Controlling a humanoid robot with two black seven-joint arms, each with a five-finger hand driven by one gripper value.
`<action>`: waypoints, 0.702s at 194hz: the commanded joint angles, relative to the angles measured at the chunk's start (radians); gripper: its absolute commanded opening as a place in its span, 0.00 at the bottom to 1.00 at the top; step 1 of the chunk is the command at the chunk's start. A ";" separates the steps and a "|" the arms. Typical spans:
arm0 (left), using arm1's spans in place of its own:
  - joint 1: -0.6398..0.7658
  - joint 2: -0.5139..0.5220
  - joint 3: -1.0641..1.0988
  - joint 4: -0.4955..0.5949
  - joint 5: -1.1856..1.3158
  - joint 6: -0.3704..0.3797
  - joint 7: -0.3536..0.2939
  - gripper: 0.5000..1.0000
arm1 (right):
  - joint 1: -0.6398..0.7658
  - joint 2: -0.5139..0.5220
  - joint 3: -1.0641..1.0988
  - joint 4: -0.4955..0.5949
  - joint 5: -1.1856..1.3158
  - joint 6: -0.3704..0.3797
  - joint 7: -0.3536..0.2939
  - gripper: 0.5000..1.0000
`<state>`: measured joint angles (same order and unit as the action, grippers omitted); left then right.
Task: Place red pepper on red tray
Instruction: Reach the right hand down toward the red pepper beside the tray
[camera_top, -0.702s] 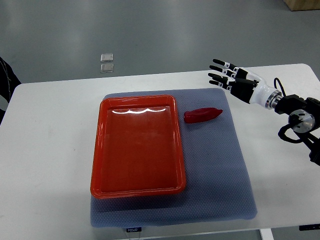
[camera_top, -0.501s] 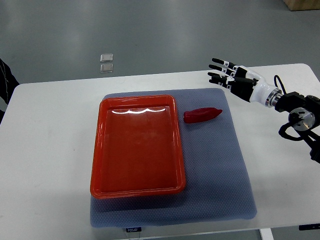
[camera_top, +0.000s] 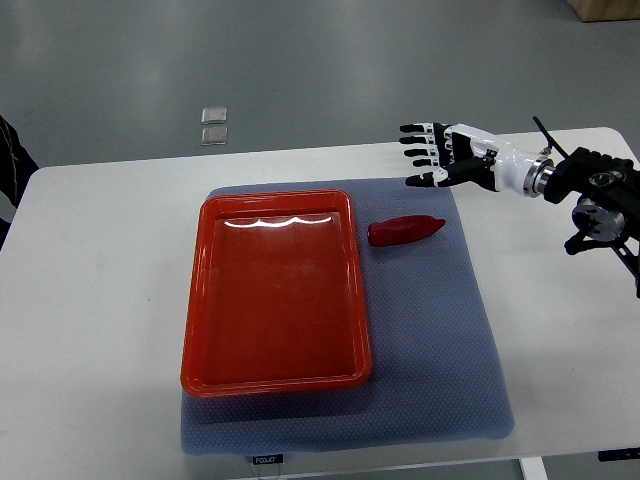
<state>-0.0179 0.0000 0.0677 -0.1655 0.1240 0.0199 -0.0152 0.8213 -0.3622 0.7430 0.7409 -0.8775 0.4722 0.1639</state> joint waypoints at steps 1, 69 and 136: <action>0.000 0.000 -0.002 0.000 0.000 0.000 0.000 1.00 | 0.038 -0.004 -0.002 0.002 -0.192 0.002 0.037 0.83; 0.000 0.000 0.000 0.000 0.000 0.000 0.000 1.00 | 0.157 -0.009 -0.304 0.012 -0.538 -0.092 0.088 0.82; 0.000 0.000 0.000 0.000 0.000 0.000 0.000 1.00 | 0.214 0.049 -0.564 -0.052 -0.540 -0.267 0.080 0.78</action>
<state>-0.0183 0.0000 0.0675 -0.1656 0.1242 0.0200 -0.0152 1.0272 -0.3402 0.1993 0.7219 -1.4172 0.2276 0.2482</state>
